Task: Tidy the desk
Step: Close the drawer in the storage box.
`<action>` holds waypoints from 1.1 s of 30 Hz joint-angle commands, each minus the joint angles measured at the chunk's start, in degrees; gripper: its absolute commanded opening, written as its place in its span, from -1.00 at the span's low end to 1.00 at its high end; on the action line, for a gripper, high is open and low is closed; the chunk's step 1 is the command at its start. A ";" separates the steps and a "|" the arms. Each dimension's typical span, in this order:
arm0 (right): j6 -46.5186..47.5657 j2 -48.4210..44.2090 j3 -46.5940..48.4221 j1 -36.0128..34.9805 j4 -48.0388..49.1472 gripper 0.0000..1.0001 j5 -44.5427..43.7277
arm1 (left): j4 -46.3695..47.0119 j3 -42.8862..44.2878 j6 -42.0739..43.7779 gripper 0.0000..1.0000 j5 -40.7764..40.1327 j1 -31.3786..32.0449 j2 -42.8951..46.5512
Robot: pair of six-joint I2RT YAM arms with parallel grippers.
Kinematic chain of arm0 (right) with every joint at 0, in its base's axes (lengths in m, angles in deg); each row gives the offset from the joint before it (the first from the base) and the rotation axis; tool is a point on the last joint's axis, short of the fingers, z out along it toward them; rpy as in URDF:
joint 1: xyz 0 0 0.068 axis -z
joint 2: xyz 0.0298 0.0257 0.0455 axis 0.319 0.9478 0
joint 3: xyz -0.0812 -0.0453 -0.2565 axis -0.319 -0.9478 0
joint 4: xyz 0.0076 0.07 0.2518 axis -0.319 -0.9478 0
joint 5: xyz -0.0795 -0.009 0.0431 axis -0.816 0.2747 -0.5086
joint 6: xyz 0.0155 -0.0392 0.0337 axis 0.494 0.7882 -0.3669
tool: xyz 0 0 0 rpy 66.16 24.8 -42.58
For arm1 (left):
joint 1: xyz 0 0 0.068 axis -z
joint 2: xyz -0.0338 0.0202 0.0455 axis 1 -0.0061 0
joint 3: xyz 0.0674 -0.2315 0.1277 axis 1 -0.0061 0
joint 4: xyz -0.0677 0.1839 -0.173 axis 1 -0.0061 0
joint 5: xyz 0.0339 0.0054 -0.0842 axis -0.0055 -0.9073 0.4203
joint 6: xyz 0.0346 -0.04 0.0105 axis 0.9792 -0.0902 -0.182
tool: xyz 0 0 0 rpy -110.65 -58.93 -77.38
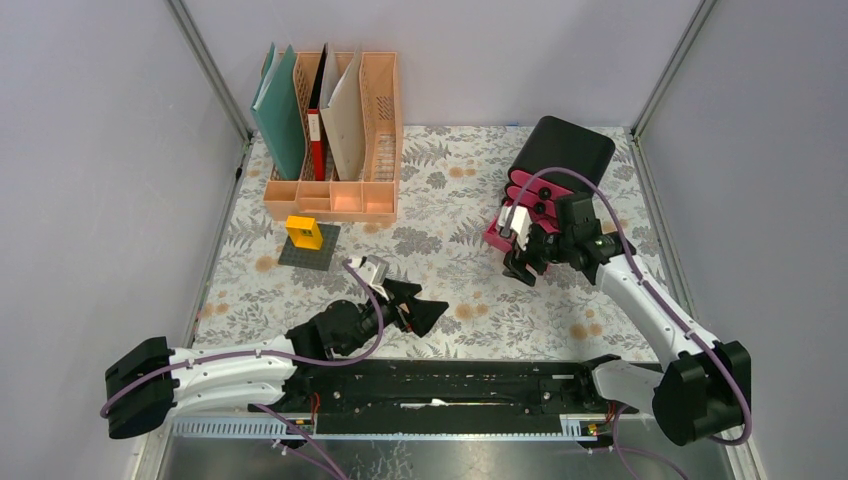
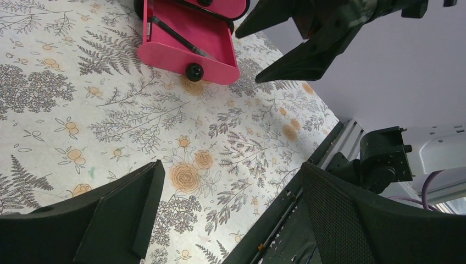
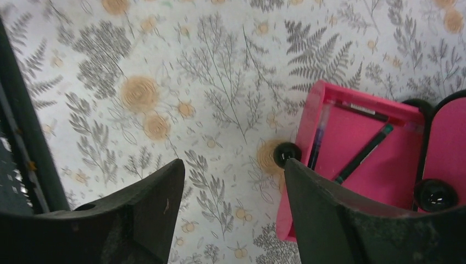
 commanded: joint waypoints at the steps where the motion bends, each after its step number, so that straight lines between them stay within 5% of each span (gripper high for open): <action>1: 6.84 1.63 -2.45 0.15 1.04 0.43 -7.35 | 2.89 -0.67 -0.49 0.98 -0.95 -0.51 -0.11; 7: 7.88 4.25 -5.79 -0.01 6.42 0.09 -15.56 | 3.08 -0.74 -0.73 0.97 -1.06 -0.82 -0.70; 15: 6.95 10.03 -6.14 -0.57 9.81 -0.64 -22.08 | 3.37 -0.93 -1.30 0.97 -1.11 -1.39 -1.22; 25: 3.42 17.13 -6.68 -2.70 15.96 -0.93 -30.81 | 2.29 -0.93 -1.40 0.98 -1.22 -1.75 -0.31; 33: 0.19 23.83 -4.70 -3.04 26.14 -0.95 -44.56 | 0.89 -0.20 -0.86 0.97 -1.47 -2.19 0.30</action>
